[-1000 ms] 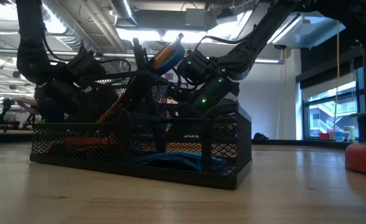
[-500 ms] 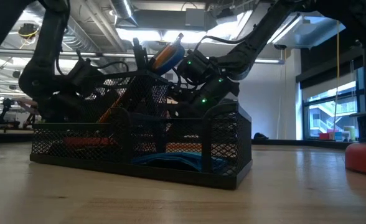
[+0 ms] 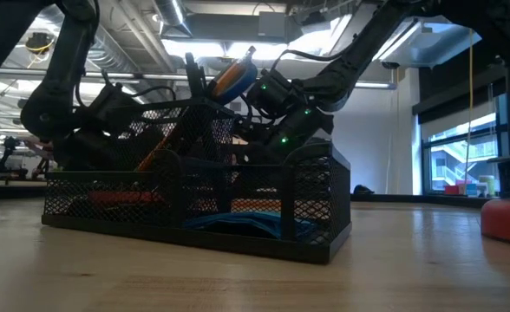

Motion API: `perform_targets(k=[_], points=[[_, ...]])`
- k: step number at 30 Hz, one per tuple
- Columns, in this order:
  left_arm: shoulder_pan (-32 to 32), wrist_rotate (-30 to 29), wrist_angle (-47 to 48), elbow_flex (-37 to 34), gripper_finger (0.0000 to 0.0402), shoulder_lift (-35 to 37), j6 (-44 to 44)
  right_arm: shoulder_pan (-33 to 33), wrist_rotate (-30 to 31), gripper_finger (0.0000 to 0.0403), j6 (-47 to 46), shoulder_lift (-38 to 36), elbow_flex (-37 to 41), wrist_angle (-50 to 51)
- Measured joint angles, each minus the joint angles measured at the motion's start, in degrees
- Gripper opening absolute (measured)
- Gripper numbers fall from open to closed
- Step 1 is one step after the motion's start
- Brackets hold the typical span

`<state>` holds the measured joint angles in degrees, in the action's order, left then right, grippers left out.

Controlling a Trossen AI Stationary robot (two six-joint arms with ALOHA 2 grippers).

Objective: Pick and place office supplies into organizer
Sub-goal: Put the orange pencil into the desk organizer

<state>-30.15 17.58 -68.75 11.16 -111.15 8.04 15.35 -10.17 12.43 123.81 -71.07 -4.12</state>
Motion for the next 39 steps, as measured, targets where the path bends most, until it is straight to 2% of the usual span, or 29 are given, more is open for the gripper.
perform_targets(k=[33,39], points=[[0.07,-1.92,-1.73,-1.95,0.0142,0.02,-0.39,0.00,0.02,0.0005,0.00,0.00,-0.02,0.00],[0.00,-1.59,-1.82,-1.95,0.0117,0.02,-0.04,0.00,0.02,0.0005,0.00,0.00,-0.02,-0.01]])
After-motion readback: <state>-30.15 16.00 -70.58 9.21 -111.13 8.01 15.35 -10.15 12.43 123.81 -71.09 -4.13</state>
